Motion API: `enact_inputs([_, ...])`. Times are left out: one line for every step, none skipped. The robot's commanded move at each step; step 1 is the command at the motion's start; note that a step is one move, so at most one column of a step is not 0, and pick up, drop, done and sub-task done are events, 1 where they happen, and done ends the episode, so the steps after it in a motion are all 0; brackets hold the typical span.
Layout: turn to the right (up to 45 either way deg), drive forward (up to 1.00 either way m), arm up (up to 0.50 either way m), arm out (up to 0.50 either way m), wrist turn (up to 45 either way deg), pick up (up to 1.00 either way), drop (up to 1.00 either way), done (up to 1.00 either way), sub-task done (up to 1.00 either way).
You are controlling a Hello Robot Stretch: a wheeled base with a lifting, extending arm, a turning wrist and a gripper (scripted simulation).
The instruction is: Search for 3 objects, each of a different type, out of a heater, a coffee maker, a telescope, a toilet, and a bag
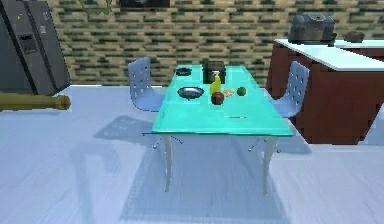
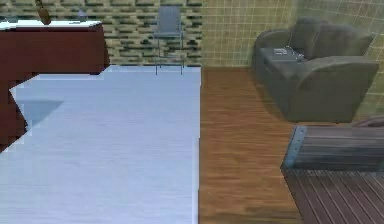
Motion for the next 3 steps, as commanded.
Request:
enact_inputs([-45.0, 0.00, 0.00, 0.00, 0.0, 0.00, 0.00, 0.00, 0.00])
enact_inputs([-36.0, 0.00, 0.00, 0.00, 0.0, 0.00, 0.00, 0.00, 0.00])
enact_inputs([-3.0, 0.00, 0.00, 0.00, 0.0, 0.00, 0.00, 0.00, 0.00])
